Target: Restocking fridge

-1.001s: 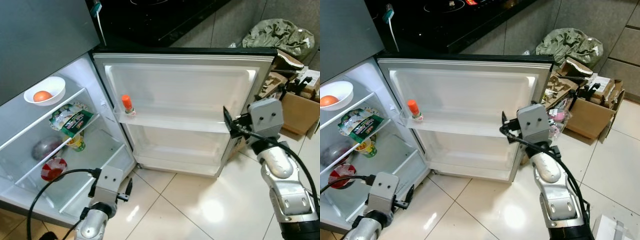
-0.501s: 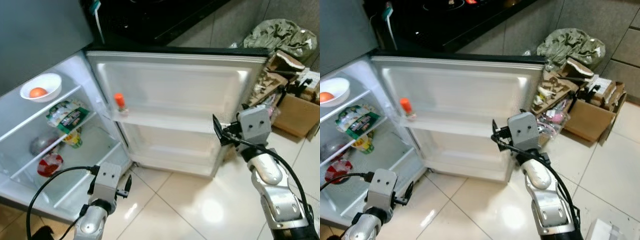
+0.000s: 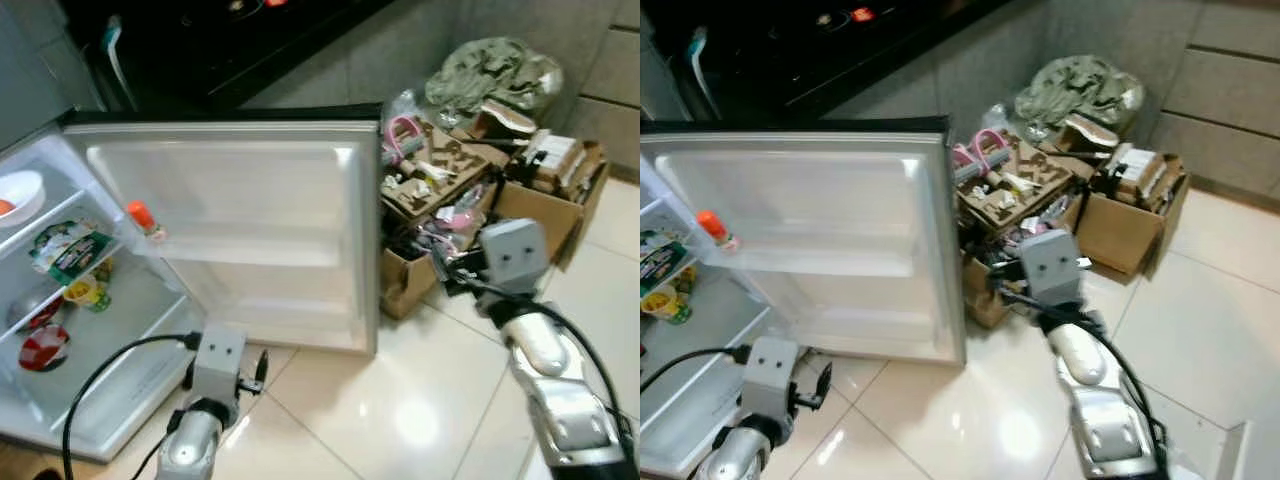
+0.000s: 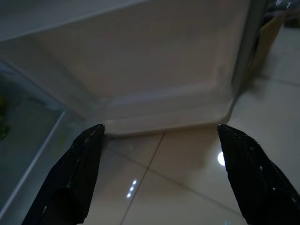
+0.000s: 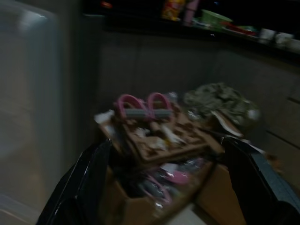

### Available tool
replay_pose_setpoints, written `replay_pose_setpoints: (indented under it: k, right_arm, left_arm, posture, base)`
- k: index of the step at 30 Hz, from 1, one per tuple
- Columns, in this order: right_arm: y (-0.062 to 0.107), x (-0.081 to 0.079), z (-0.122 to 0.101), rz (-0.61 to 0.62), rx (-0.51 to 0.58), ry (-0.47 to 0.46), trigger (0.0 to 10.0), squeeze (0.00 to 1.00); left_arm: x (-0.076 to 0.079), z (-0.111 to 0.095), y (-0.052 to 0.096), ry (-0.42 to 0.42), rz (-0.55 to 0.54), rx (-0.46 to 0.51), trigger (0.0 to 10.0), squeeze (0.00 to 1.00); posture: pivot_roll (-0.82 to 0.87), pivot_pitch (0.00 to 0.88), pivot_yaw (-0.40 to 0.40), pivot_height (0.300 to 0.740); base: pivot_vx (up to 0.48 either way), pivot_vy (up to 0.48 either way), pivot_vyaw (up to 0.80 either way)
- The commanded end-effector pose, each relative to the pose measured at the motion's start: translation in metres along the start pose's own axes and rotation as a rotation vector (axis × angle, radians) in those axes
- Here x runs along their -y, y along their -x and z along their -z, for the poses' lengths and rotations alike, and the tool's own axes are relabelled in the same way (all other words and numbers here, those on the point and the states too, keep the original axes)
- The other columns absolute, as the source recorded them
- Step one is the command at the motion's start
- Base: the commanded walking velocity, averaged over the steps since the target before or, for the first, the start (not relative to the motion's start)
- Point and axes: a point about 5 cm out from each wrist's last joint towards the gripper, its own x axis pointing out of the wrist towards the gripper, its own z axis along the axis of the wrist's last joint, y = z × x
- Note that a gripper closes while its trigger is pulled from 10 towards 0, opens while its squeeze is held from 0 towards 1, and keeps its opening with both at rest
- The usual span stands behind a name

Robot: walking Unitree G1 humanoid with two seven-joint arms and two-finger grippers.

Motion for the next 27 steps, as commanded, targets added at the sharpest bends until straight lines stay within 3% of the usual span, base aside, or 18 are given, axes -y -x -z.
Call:
replay_pose_setpoints:
  k: [1, 18, 21, 27]
  right_arm:
    - [0.002, -0.010, -0.001, -0.030, 0.007, -0.024, 10.0, 0.00]
    - [0.005, -0.010, 0.002, -0.034, -0.008, -0.022, 10.0, 0.00]
    - [0.005, -0.006, 0.009, -0.031, -0.026, -0.031, 10.0, 0.00]
    - [-0.005, -0.002, 0.006, -0.056, -0.008, -0.051, 10.0, 0.00]
  left_arm:
    - [-0.006, 0.014, 0.006, 0.005, -0.019, -0.059, 10.0, 0.00]
    - [-0.007, 0.018, 0.005, 0.022, -0.032, -0.090, 10.0, 0.00]
    - [-0.017, 0.033, 0.009, 0.049, -0.101, -0.153, 10.0, 0.00]
    - [-0.038, 0.055, 0.021, 0.023, -0.228, -0.234, 10.0, 0.00]
  posture:
    - [-0.11, 0.232, 0.093, 0.740]
    - [-0.11, 0.230, 0.094, 0.740]
    - [-0.10, 0.231, 0.095, 0.740]
    - [-0.10, 0.233, 0.094, 0.740]
  base:
    - [0.000, 0.000, 0.00]
    - [0.000, 0.000, 0.00]
    - [0.000, 0.000, 0.00]
    - [0.000, 0.000, 0.00]
